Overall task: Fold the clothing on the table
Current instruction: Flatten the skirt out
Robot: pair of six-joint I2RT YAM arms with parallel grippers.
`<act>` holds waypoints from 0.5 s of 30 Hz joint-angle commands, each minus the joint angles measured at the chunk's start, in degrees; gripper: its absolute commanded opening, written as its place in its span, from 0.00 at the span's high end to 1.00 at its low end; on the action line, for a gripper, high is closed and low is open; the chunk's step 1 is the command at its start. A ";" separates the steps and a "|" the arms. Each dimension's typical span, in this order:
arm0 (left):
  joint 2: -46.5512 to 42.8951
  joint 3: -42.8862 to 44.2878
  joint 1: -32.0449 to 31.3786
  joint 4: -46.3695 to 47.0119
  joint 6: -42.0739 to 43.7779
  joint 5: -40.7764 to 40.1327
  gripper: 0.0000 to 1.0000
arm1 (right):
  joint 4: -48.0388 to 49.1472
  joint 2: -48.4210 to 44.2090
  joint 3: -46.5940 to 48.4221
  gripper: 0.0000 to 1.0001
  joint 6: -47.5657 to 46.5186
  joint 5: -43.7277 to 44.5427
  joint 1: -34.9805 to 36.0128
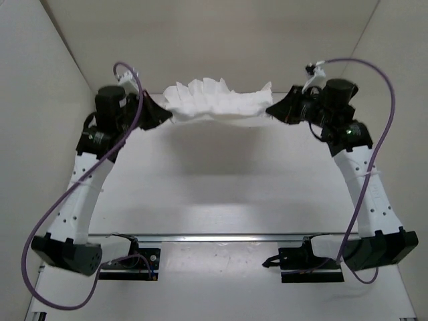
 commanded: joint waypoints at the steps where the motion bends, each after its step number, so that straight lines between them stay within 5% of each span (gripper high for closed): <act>1: -2.90 -19.71 -0.21 5.88 -1.77 0.50 1.00 | 6.07 -0.77 -16.92 1.00 1.10 -2.46 -0.77; 5: -8.27 -47.14 -1.96 17.11 -7.56 1.37 1.00 | 13.01 -4.99 -36.90 1.00 6.10 -0.97 -0.16; 8: -11.08 -58.87 -5.20 20.48 -9.16 1.38 1.00 | 17.16 -10.53 -50.97 1.00 10.15 0.60 1.59; 15: -20.39 -65.49 -11.10 11.54 -8.46 -0.56 1.00 | 6.73 -21.68 -60.75 1.00 13.32 7.03 5.99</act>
